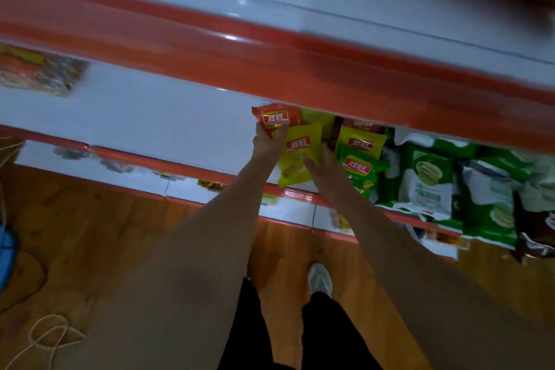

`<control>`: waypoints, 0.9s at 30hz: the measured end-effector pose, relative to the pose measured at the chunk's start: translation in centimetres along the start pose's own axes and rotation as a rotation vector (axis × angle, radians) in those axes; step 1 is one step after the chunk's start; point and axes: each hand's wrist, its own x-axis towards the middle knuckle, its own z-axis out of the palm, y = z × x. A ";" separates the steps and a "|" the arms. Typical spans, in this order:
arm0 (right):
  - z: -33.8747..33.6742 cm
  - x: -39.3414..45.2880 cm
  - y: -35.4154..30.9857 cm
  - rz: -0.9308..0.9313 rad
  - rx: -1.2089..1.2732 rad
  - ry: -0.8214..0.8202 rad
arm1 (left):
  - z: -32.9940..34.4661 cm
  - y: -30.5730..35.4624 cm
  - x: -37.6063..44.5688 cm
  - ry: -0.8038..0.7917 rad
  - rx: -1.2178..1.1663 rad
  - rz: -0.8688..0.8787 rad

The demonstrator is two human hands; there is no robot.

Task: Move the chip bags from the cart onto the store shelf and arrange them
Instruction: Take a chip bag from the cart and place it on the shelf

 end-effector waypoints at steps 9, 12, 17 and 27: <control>-0.3 1.6 2.4 0.097 0.085 -0.055 | 2.4 -2.1 -0.2 -0.009 0.310 0.180; -0.2 0.9 2.8 0.099 0.138 -0.047 | 2.7 -0.4 -3.0 -0.102 0.332 0.215; -1.3 -0.3 3.0 0.179 0.357 -0.033 | 1.4 1.1 -6.9 -0.008 0.183 0.043; 2.0 -14.7 -1.5 -0.200 0.096 -0.442 | -6.9 -5.7 -32.6 0.658 -0.239 -0.078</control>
